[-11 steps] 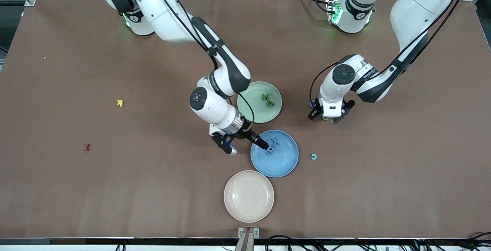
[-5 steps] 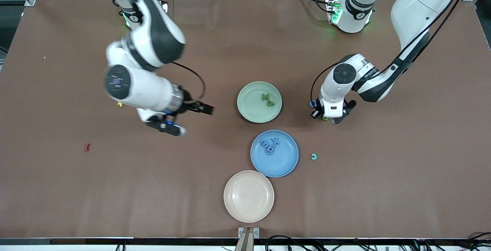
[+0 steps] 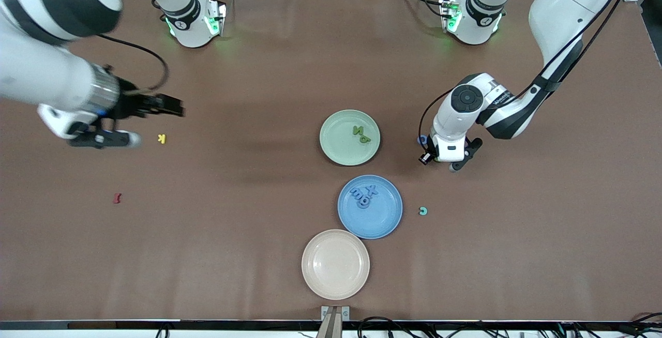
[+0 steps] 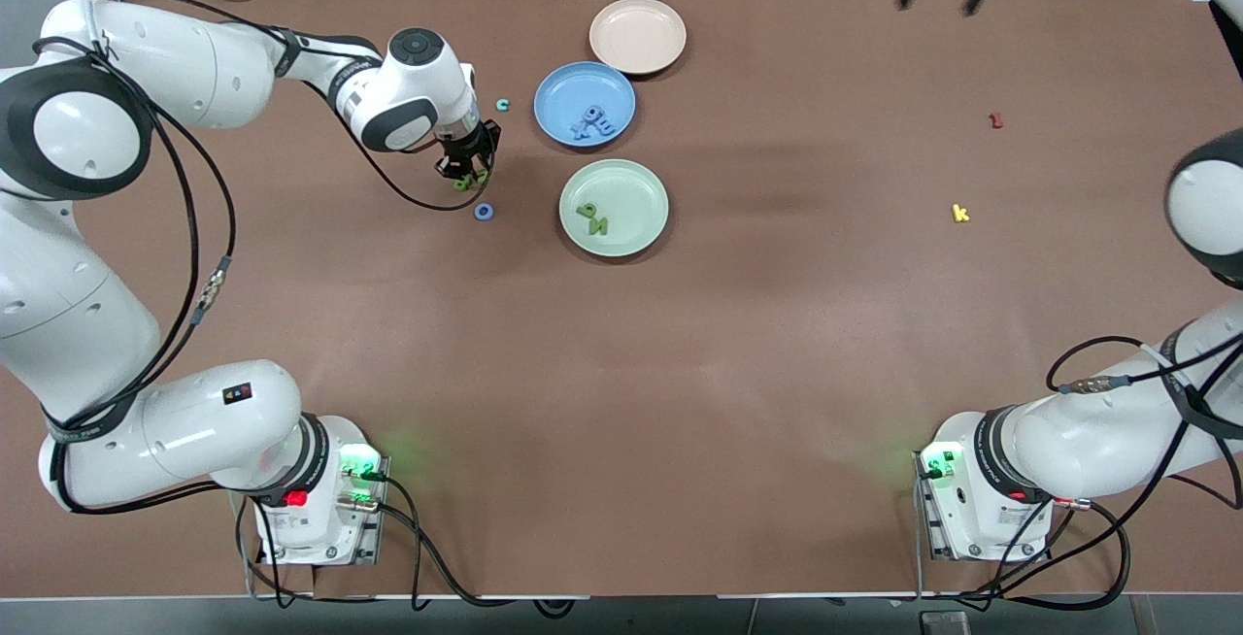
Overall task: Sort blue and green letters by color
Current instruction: 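Drop the u into the green plate while the right gripper retracts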
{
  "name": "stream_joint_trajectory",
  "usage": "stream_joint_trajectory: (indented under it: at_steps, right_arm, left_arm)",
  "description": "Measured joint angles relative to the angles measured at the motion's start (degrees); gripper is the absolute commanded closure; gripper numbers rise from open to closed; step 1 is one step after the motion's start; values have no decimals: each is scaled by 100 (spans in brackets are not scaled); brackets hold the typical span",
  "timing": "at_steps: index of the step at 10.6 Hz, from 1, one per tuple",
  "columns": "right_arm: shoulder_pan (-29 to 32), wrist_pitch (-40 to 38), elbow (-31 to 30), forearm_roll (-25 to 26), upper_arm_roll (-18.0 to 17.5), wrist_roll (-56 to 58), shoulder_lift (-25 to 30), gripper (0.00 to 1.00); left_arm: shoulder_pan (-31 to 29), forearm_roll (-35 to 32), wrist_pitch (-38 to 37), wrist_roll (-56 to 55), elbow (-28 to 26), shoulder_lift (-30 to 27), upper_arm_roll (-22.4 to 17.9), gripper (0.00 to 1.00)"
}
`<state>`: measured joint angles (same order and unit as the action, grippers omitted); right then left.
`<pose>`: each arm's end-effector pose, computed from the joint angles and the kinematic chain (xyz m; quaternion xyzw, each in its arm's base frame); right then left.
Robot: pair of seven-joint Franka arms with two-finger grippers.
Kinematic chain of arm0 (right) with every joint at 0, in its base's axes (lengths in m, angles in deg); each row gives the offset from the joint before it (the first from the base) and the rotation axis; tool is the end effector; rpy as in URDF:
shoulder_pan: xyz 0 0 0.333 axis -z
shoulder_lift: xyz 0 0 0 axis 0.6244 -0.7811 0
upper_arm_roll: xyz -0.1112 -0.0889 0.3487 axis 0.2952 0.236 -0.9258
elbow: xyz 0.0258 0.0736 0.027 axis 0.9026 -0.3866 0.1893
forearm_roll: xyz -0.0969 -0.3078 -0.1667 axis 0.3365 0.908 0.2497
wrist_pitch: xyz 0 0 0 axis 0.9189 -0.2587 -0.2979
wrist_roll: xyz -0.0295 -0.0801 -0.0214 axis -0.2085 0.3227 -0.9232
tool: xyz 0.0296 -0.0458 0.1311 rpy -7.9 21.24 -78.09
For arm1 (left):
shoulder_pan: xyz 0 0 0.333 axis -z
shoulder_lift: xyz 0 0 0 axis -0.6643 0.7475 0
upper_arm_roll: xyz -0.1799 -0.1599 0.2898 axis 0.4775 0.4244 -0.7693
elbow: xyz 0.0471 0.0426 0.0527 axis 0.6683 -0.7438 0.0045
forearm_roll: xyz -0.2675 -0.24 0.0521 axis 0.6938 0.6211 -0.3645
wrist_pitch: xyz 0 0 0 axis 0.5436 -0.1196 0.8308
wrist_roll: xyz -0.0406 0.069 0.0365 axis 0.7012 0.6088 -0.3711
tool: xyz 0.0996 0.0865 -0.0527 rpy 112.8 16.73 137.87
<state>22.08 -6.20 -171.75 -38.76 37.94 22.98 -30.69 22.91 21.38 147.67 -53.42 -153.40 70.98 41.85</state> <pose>0.5431 0.1144 0.5906 -0.9923 -0.0034 0.1098 0.0576 0.5292 -0.2075 0.2413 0.9233 0.3818 0.0373 0.0176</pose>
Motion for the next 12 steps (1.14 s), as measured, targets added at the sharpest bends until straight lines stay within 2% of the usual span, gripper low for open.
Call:
stream_joint_trajectory:
  at_steps: [2,4,6,10,11,12]
  right_arm:
    - [440,-8,-43,340,-4,1069,353,0]
    - [690,97,-50,622,-7,1354,582,0]
    - [723,482,-130,844,-15,1363,646,0]
    - [972,1313,-788,908,-63,1402,881,0]
    - [1038,1346,-815,951,-100,1415,888,0]
    - [1178,1426,-826,1115,-277,1426,889,0]
  left_arm:
    - [7,0,0,-2,28,-21,173,100]
    - [111,0,2,-43,33,-28,392,100]
    - [597,0,8,-357,73,-28,465,100]
    - [1566,0,4,-1033,213,-30,481,100]
    - [1697,0,3,-1185,219,-30,480,19]
    - [1744,0,-25,-1271,221,-30,478,0]
